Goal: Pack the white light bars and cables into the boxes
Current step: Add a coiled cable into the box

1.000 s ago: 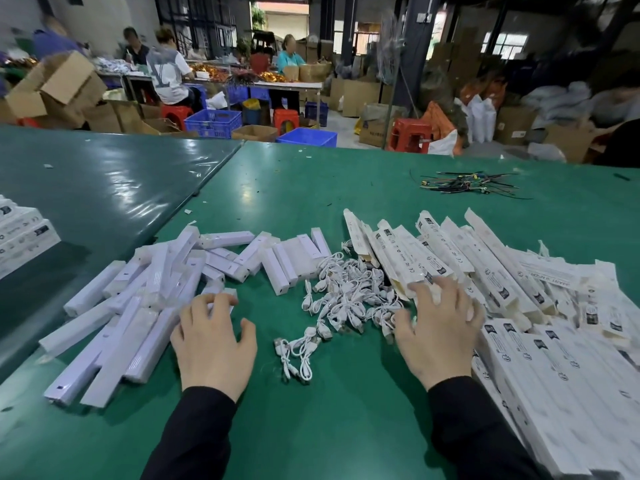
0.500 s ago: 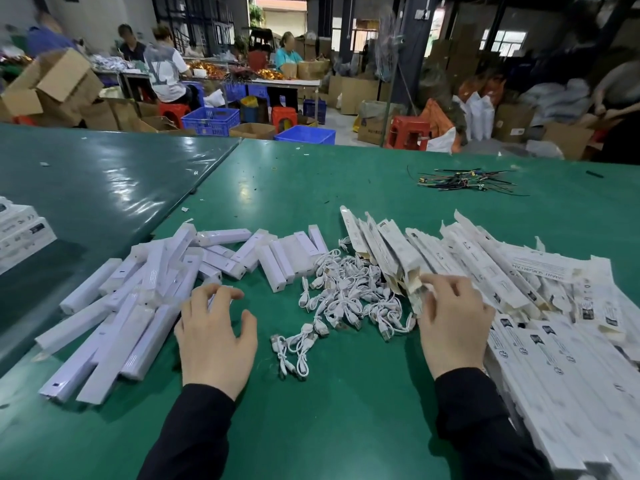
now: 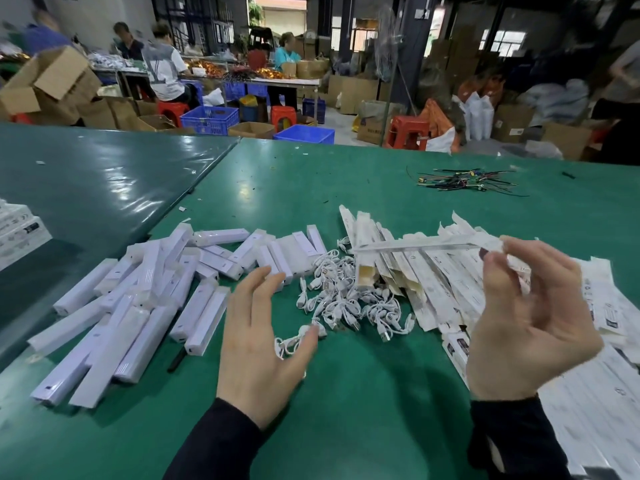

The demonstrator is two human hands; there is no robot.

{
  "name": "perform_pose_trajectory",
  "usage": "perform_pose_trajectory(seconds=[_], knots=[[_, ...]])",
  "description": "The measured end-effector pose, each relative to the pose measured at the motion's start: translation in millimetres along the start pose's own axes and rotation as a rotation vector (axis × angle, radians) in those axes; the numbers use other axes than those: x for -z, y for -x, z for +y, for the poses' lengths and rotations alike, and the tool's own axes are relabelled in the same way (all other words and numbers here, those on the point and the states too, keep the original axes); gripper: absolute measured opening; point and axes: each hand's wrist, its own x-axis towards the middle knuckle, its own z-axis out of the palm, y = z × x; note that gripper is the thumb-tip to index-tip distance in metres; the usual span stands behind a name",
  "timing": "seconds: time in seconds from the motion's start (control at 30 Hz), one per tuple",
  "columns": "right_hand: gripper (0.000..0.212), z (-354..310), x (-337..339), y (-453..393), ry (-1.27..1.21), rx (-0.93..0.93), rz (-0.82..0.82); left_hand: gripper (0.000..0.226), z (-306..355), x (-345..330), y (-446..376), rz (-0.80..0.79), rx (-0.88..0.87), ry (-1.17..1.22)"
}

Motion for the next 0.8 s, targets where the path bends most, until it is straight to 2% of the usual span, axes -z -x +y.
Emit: perform_pose_trajectory(seconds=[0.07, 0.13, 0.27, 0.3, 0.4, 0.47, 0.53, 0.6, 0.63, 0.7, 0.8], knots=[[0.014, -7.5, 0.8, -4.5, -0.103, -0.073, -0.039, 0.075, 8.4, 1.8, 1.3, -0.09, -0.054, 0.074], [0.018, -9.9, -0.5, -4.7, -0.194, -0.239, -0.137, 0.078, 16.3, 5.1, 2.5, -0.232, 0.035, 0.257], [0.017, -3.3, -5.7, 2.8, -0.26, -0.517, -0.139, 0.033, 21.6, 4.1, 3.4, -0.444, 0.237, 0.525], [0.016, -2.0, -6.9, 4.6, -0.268, -0.547, -0.139, 0.03, 23.6, 2.9, 3.3, -0.52, 0.327, 0.616], [0.017, 2.0, -10.0, 15.6, -0.249, -0.643, -0.243, 0.042, 30.0, -0.7, 5.1, -0.791, 0.594, 0.919], [0.02, 5.9, -11.8, 26.3, -0.203, -0.722, -0.326, 0.05, 34.7, -2.0, 6.5, -0.867, 0.721, 1.055], [0.035, 11.1, -13.5, 33.7, -0.223, -0.871, -0.384, 0.057, 36.5, -2.0, 7.2, -0.876, 0.883, 1.204], [0.062, 15.1, -14.4, 35.1, -0.367, -1.122, -0.481, 0.067, 37.3, 0.8, 7.3, -0.897, 1.005, 1.318], [0.075, 16.5, -14.1, 34.1, -0.472, -1.248, -0.535, 0.071, 37.0, 3.2, 6.9, -0.921, 1.027, 1.356], [0.086, 18.6, -12.4, 32.4, -0.637, -1.417, -0.607, 0.072, 34.9, 7.9, 6.3, -0.991, 1.007, 1.41], [0.088, 18.0, -11.8, 36.8, -0.682, -1.493, -0.741, 0.069, 32.3, 11.1, 6.5, -1.068, 0.932, 1.444]])
